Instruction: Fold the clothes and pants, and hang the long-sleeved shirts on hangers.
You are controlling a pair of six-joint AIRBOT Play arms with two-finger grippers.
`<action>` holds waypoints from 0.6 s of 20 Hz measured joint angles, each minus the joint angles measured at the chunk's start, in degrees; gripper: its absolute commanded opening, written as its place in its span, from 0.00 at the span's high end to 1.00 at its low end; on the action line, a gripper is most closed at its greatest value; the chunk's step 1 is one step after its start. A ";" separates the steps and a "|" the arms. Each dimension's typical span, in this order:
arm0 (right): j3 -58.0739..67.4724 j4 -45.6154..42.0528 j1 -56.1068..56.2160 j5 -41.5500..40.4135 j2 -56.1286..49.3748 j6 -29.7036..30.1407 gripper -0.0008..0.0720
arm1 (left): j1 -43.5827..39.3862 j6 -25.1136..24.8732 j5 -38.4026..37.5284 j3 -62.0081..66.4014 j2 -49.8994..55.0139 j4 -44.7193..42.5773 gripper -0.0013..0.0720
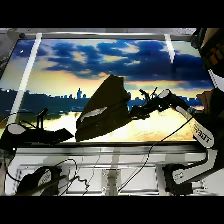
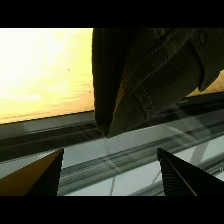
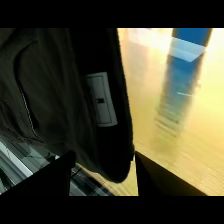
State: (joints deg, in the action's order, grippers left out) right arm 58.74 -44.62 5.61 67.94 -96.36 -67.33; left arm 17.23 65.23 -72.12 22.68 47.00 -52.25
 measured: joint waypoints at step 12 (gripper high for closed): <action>0.24 3.10 0.15 -4.94 -0.46 3.65 0.92 | -0.70 -0.90 11.26 -5.40 -0.15 0.90 0.11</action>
State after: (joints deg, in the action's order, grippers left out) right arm 58.98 -41.52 5.76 63.00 -96.82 -63.68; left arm 16.53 64.34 -60.86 17.28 46.85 -51.35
